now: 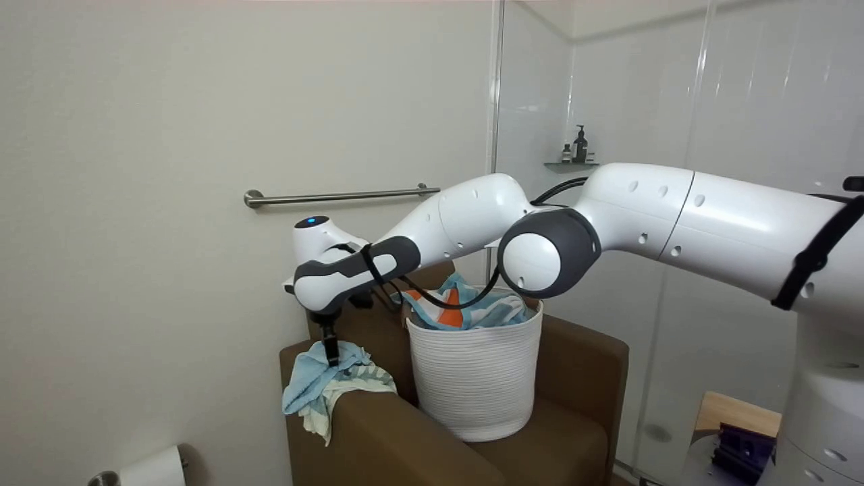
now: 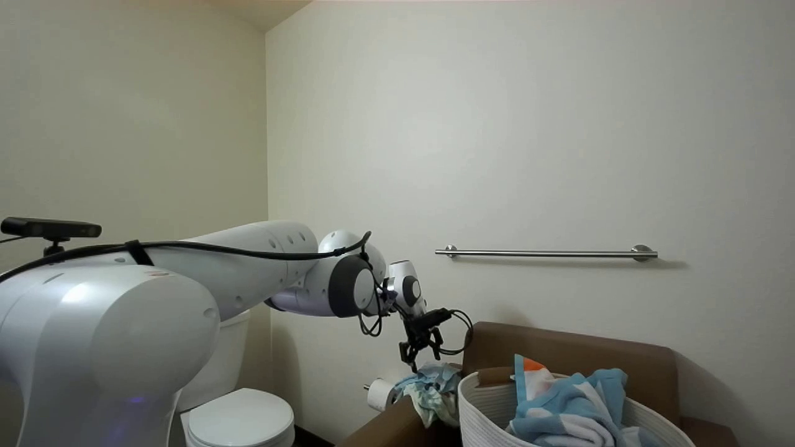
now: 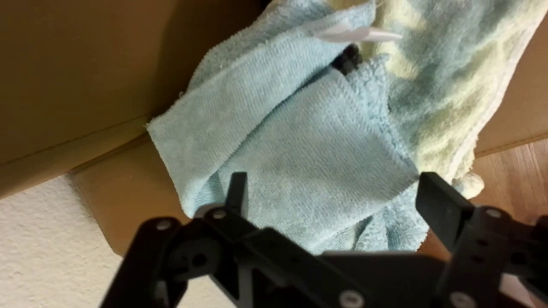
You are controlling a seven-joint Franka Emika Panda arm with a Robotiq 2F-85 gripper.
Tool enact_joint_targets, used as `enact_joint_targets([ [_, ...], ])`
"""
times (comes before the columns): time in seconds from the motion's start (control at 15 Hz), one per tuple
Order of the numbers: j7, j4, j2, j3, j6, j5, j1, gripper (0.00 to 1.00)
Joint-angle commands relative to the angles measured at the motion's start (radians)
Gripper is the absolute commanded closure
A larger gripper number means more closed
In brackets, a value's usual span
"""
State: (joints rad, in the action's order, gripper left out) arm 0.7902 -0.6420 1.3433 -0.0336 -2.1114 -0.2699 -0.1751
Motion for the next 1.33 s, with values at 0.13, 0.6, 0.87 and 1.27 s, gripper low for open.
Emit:
enact_joint_targets([
  [0.13, 0.052, 0.082, 0.041, -0.001, 0.076, -0.001, 0.0, 0.0],
  [0.6, 0.072, 0.121, 0.06, 0.0, 0.116, -0.002, -0.004, 0.0],
  [0.87, 0.085, 0.133, 0.067, -0.001, 0.123, -0.001, -0.005, 0.0],
  [1.27, 0.097, 0.224, 0.13, 0.017, 0.194, 0.021, -0.019, 0.25],
])
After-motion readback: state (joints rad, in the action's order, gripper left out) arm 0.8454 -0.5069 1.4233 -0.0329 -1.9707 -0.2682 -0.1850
